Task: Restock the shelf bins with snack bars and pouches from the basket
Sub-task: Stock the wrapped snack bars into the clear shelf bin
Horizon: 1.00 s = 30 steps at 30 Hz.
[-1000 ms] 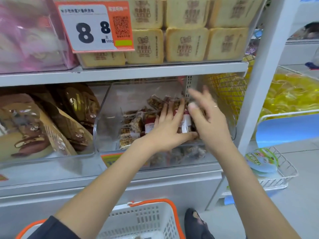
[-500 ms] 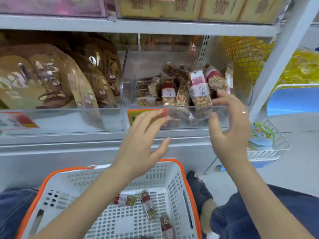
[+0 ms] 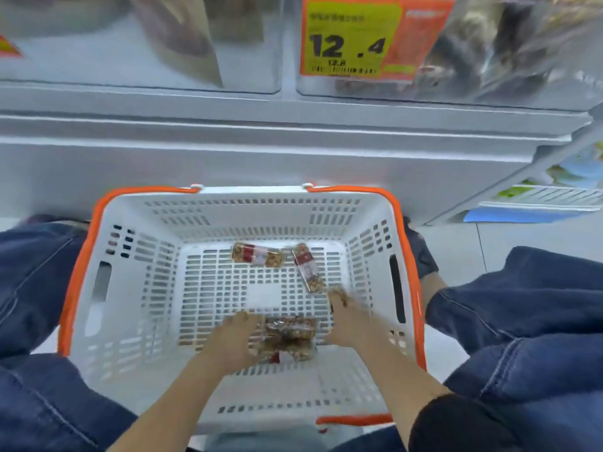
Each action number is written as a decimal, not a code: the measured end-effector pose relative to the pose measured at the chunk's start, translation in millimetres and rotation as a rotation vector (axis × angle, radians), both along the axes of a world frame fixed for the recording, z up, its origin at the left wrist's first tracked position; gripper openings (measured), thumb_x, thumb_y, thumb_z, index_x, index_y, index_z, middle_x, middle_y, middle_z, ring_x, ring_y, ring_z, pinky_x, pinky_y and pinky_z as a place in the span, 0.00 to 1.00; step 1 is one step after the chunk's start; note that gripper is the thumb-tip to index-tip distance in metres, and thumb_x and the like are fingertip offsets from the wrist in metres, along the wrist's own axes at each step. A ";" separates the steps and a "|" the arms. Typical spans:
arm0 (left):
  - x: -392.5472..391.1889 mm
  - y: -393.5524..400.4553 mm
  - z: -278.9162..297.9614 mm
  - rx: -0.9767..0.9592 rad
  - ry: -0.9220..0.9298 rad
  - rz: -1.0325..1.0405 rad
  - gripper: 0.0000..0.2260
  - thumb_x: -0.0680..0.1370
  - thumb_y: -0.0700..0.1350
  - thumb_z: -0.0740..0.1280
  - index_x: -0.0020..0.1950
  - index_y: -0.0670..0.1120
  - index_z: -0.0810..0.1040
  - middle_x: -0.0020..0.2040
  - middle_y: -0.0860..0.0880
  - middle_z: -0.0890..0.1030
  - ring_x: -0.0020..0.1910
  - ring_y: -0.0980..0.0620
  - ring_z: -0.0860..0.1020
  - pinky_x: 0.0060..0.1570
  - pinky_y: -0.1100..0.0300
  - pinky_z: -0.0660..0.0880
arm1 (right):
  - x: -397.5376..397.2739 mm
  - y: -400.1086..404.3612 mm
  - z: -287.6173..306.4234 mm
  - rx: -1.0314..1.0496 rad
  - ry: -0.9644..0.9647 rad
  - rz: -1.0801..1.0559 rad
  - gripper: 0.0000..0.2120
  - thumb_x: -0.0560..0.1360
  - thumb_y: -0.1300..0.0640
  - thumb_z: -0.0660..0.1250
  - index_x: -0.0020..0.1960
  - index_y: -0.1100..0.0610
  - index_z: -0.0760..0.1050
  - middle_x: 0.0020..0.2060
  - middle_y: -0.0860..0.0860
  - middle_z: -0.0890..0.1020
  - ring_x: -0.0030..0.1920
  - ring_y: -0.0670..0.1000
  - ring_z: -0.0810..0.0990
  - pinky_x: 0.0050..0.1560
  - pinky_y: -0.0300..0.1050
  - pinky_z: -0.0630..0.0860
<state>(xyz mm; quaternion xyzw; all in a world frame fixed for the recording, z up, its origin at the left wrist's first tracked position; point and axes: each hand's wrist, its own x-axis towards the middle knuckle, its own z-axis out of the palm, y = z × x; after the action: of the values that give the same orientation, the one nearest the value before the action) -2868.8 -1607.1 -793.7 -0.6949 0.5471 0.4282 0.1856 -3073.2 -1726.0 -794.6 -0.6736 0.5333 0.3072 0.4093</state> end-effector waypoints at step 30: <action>-11.0 -18.6 -62.0 0.104 0.220 0.137 0.21 0.67 0.57 0.73 0.52 0.48 0.71 0.46 0.51 0.75 0.46 0.50 0.74 0.42 0.59 0.71 | 24.0 7.5 -53.1 -0.151 -0.209 -0.534 0.48 0.70 0.63 0.71 0.76 0.44 0.42 0.49 0.58 0.77 0.35 0.48 0.78 0.31 0.38 0.71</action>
<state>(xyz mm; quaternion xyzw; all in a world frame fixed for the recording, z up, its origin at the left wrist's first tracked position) -2879.8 -1625.6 -855.7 -0.6687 0.4926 0.5414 0.1307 -3049.2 -1718.4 -847.7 -0.5660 0.6680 0.0772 0.4768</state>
